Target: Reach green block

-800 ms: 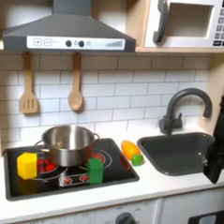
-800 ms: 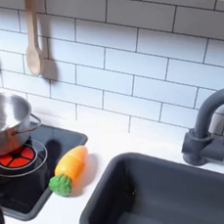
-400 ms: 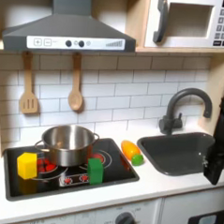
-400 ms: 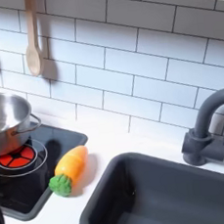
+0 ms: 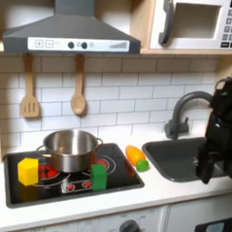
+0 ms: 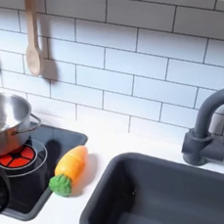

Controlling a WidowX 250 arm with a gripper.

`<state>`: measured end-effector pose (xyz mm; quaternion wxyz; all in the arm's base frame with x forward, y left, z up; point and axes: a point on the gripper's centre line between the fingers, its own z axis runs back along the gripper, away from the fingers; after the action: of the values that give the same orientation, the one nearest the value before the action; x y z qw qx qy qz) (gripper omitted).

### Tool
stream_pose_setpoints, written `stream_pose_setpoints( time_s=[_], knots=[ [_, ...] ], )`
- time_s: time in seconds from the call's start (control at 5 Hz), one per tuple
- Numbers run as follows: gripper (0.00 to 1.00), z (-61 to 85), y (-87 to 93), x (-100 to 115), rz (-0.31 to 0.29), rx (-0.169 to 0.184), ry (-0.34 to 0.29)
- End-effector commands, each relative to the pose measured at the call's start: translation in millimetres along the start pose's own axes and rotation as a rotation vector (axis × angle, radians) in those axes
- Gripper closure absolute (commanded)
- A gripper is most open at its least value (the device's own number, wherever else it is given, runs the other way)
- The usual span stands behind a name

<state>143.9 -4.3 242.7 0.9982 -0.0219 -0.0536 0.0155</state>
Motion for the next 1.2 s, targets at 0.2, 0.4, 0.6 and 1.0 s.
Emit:
stream_pose_setpoints(
  time_s=[0.2, 0.4, 0.6, 1.0],
  knots=[
    [0.00, -4.5, 41.2, 52.3, 0.011, 0.038, -0.025],
    [0.00, -8.0, 52.3, 70.5, 0.027, 0.043, -0.025],
    [0.00, -9.1, 57.1, 82.5, 0.038, 0.042, -0.027],
    [0.00, -11.4, 74.5, 114.6, 0.033, 0.045, -0.036]
  ],
)
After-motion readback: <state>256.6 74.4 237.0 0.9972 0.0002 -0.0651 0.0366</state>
